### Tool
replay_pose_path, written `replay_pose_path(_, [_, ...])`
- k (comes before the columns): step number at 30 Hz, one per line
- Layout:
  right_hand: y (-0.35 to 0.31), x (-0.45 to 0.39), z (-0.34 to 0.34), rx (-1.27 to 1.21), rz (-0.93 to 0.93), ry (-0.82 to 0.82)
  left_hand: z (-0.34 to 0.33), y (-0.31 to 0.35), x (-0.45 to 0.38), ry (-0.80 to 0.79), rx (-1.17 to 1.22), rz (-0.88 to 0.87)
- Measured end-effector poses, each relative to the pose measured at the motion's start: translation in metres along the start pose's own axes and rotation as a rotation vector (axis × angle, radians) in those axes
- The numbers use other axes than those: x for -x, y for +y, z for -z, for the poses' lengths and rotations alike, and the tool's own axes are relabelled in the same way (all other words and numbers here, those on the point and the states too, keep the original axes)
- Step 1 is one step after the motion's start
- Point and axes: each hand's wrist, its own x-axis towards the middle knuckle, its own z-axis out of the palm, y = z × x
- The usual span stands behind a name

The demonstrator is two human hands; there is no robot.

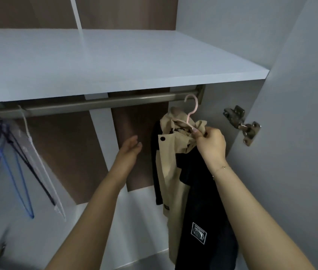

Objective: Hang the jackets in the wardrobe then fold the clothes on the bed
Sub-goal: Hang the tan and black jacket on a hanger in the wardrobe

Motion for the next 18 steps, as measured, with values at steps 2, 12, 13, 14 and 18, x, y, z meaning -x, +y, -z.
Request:
replay_pose_path(2, [-0.005,-0.024,-0.007,-0.038,0.022,0.025,-0.01,0.005,0.008,-0.009,0.04,0.007])
replay_pose_path(12, [0.018,-0.077,-0.051,-0.193,-0.154,-0.124,-0.022,0.011,0.061,0.043,0.131,0.009])
replay_pose_path(13, [0.022,-0.075,-0.052,-0.175,-0.158,-0.13,-0.02,0.01,0.064,0.066,0.142,0.014])
replay_pose_path(14, [0.023,-0.07,-0.052,-0.157,-0.144,-0.123,-0.018,0.008,0.066,0.089,0.146,0.021])
replay_pose_path(18, [0.022,-0.022,-0.042,-0.139,0.024,-0.017,-0.013,0.004,0.077,0.125,0.188,0.049])
